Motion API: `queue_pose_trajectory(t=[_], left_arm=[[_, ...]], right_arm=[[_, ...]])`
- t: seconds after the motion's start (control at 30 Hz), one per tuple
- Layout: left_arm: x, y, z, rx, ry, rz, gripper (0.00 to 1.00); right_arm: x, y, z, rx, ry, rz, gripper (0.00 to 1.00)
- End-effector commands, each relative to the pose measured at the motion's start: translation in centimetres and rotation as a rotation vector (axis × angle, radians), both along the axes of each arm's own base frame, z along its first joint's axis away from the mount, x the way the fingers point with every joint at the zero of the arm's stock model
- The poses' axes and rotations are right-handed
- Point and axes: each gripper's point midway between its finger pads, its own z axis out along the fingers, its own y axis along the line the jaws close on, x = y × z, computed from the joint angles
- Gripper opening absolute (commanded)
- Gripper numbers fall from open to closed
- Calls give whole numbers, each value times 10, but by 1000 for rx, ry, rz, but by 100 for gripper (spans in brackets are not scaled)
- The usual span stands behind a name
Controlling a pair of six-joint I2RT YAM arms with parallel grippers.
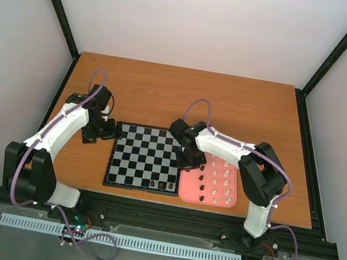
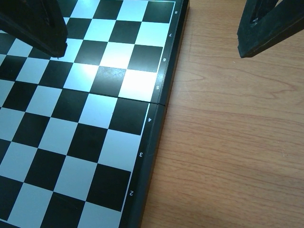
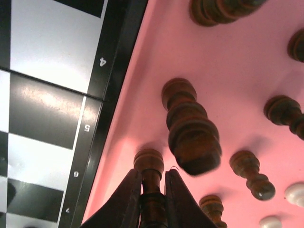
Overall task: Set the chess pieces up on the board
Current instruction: Pick up the chess piece from the storage box, then place the chess piece on the chessboard.
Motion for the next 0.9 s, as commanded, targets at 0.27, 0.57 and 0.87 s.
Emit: queue_pose_trajectory(t=[0.27,0.57,0.87], left_arm=[[5,1,11,-6,-45,-3,100],[-4,7,3,13,-25,28,100],[-11,11,-3,-32,-14,88,100]], right_arm=[[-17,38,80,89,-88,62,3],[-46,128,90,164,-97,217,3],[-80,155,70,157,-47,302,3]])
